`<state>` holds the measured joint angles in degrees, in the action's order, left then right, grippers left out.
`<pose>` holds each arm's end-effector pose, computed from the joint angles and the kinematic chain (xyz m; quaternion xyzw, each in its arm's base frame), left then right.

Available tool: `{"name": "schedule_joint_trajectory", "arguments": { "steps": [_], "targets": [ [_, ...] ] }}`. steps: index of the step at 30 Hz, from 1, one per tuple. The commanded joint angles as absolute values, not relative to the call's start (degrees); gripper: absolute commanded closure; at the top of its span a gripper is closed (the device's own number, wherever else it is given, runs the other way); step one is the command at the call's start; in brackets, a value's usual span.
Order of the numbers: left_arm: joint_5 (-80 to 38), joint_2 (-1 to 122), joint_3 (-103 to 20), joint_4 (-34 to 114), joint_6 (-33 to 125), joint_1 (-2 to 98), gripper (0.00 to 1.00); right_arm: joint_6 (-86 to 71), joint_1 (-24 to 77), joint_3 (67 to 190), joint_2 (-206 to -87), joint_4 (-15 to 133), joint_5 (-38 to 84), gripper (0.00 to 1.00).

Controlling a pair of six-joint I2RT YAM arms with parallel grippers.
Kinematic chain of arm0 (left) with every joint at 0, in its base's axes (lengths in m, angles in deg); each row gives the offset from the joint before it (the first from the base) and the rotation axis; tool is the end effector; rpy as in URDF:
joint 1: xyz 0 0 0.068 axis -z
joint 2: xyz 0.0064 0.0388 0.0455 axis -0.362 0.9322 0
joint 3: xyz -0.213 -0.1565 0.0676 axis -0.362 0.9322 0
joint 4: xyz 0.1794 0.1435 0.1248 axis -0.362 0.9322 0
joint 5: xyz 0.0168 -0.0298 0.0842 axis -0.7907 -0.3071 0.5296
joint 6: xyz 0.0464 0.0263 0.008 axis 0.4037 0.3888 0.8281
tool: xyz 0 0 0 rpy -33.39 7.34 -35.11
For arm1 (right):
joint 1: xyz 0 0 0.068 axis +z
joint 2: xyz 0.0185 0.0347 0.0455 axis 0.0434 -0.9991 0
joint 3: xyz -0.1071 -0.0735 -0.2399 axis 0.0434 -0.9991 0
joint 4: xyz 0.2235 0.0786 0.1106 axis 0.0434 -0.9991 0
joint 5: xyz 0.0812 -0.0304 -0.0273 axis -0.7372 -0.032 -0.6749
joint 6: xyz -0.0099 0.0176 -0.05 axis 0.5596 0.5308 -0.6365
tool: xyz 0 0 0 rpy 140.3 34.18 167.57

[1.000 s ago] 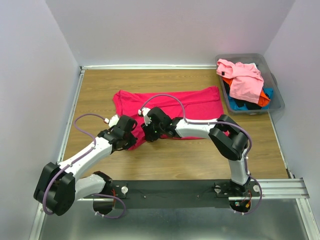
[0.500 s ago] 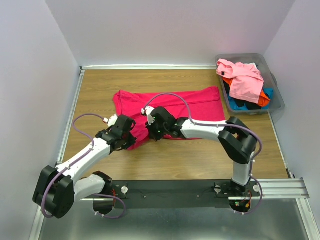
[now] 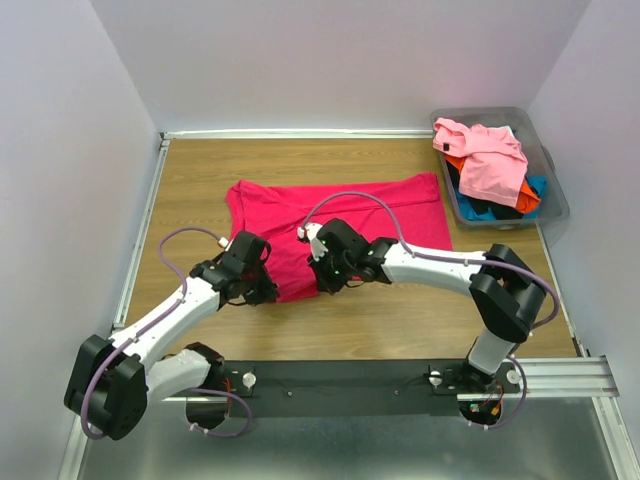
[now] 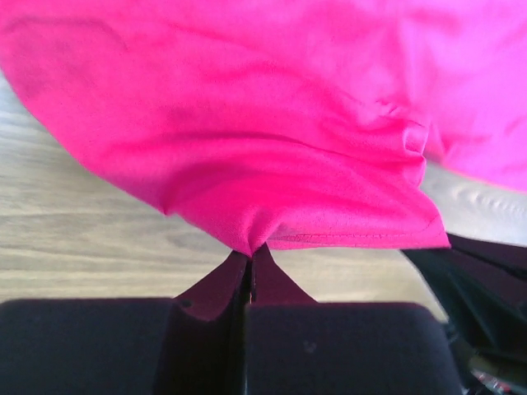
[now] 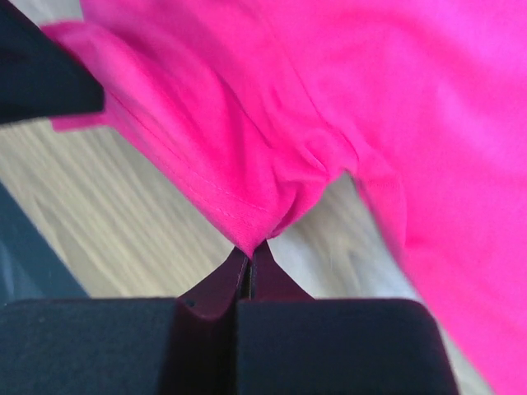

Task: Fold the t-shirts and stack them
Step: Fold the tshirt

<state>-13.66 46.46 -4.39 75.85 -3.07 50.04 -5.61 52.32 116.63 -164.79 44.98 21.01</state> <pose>0.1700 -0.0943 0.1960 -0.2634 0.9290 -0.1899 0.1773 0.2062 0.3025 0.1943 -0.3930 0.8529 0.2417 0.2442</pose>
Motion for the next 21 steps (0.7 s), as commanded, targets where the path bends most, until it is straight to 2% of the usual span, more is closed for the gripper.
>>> {"name": "schedule_joint_trajectory", "arguments": {
  "steps": [1, 7, 11, 13, 16, 17, 21],
  "targets": [
    [-21.43, 45.10, -5.73, 80.34, 2.17, 49.62, 0.95, -5.95, 52.88, 114.78, -160.87, 38.19, 20.64, 0.99],
    [-27.95, 44.40, -4.59, 83.86, 8.14, 49.61, 0.94, -5.95, 52.88, 114.08, -159.73, 32.13, 19.68, 0.99],
    [-31.81, 44.31, -2.48, 84.22, 10.61, 49.88, 0.89, -5.68, 52.88, 113.38, -159.99, 29.85, 17.83, 0.98],
    [-33.05, 44.57, -2.48, 83.86, 11.13, 49.97, 0.84, -5.68, 52.88, 113.38, -161.13, 28.53, 17.57, 0.94],
    [-35.25, 45.19, -2.21, 82.20, 12.19, 49.97, 0.58, -5.95, 52.88, 113.90, -163.06, 26.68, 18.44, 0.90],
    [-36.30, 45.45, -2.30, 81.41, 12.54, 49.97, 0.40, -5.60, 52.80, 113.99, -163.24, 25.98, 19.05, 0.89],
    [-33.51, 43.61, -4.49, 80.17, 9.39, 49.97, 0.13, -4.80, 52.80, 114.17, -162.54, 23.69, 23.01, 0.85]
  ]
}}
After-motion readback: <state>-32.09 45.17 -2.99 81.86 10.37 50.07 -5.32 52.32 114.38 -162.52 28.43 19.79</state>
